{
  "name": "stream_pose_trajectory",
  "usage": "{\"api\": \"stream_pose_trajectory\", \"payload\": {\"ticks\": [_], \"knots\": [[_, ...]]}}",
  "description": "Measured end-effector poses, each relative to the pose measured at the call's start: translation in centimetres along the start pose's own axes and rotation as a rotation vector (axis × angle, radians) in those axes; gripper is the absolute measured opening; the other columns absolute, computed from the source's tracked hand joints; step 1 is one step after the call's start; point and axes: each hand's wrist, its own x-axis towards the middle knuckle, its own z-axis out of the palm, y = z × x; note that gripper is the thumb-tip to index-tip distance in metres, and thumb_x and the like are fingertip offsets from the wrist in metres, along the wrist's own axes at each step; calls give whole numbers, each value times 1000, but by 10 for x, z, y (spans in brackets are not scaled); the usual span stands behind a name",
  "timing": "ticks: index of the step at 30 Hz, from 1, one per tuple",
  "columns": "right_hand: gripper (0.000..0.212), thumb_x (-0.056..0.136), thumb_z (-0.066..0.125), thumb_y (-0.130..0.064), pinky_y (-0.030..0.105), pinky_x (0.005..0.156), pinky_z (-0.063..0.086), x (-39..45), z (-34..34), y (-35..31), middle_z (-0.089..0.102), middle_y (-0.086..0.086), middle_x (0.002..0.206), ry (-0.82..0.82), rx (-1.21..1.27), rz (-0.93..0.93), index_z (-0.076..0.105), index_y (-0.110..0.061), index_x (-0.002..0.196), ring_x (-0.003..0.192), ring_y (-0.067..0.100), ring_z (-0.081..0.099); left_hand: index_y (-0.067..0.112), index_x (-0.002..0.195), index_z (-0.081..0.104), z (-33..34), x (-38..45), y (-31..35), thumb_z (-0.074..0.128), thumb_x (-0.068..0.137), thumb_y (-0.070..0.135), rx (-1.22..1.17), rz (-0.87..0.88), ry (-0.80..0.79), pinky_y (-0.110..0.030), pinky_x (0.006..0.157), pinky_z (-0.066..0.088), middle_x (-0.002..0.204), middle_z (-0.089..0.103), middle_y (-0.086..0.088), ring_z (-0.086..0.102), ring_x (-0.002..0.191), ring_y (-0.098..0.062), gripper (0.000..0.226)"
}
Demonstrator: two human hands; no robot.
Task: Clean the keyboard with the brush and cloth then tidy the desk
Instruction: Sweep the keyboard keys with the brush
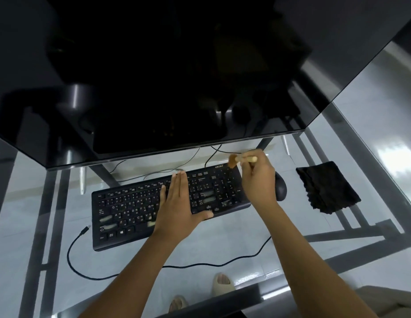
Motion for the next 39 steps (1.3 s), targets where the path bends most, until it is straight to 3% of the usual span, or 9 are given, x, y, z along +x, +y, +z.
{"api": "stream_pose_trajectory", "payload": {"ticks": [3, 7, 12, 16, 20, 24, 27, 35, 39], "knots": [[6, 95, 54, -17, 28, 67, 58, 5, -5, 8, 68, 1, 73, -129, 77, 118, 56, -12, 92, 67, 16, 68, 11, 153, -6, 1, 1, -1, 68, 69, 69, -47, -21, -10, -36, 118, -12, 162, -2, -2, -12, 146, -9, 125], [3, 95, 55, -15, 9, 56, 43, 6, -11, 11, 63, -4, 77, -55, -80, 62, 54, -13, 93, 66, 12, 59, 10, 153, -7, 6, 0, -3, 67, 67, 72, 14, 3, -21, -35, 118, -13, 162, -6, -2, -16, 144, -7, 129], [12, 95, 55, -20, 20, 58, 53, 8, -15, 12, 67, 0, 68, -268, -3, 131, 55, -9, 91, 59, 9, 64, 10, 153, -4, 5, 0, -2, 66, 67, 73, 34, -3, -25, -35, 118, -12, 162, -4, -1, -13, 146, -9, 128], [4, 95, 54, -15, 13, 57, 39, 12, -23, 12, 63, -3, 78, -48, -84, 36, 55, -13, 92, 64, 5, 56, 10, 153, -3, 5, 2, 1, 65, 67, 74, 51, -13, -29, -35, 118, -12, 162, -3, -1, -17, 143, -6, 127], [12, 95, 54, -19, 21, 59, 50, 14, -25, 13, 64, -6, 69, -280, -114, 62, 54, -8, 91, 64, 11, 63, 11, 153, -6, 5, -1, -3, 61, 69, 75, 97, -3, -36, -34, 118, -12, 162, -4, -1, -18, 142, -6, 125], [7, 94, 54, -17, 21, 54, 40, 13, -36, 24, 62, -3, 72, -119, -112, 22, 53, -15, 88, 60, 10, 54, 13, 153, -6, 7, -4, -2, 59, 70, 77, 97, -16, -50, -36, 120, -8, 161, -5, 2, -13, 146, -9, 123], [10, 93, 54, -15, 22, 50, 44, 10, -41, 31, 59, -6, 56, -300, -149, 59, 53, -11, 84, 52, 11, 57, 13, 153, -6, 6, -2, -3, 60, 69, 76, 107, -21, -47, -35, 120, -9, 160, -7, 5, -12, 147, -8, 124], [10, 95, 51, -17, 19, 56, 46, 12, -46, 33, 67, -6, 70, -368, -187, -35, 53, -15, 86, 64, 11, 63, 16, 153, -10, 9, -2, 1, 62, 70, 74, 94, -47, -61, -34, 119, -11, 160, -10, 6, -16, 146, -7, 124], [7, 95, 51, -13, 18, 63, 48, 20, -41, 26, 66, -3, 84, -194, -51, -71, 54, -14, 90, 74, 7, 64, 16, 152, -12, 7, -1, 4, 64, 70, 71, 76, -52, -55, -32, 118, -13, 157, -14, 9, -20, 143, -4, 124]]}}
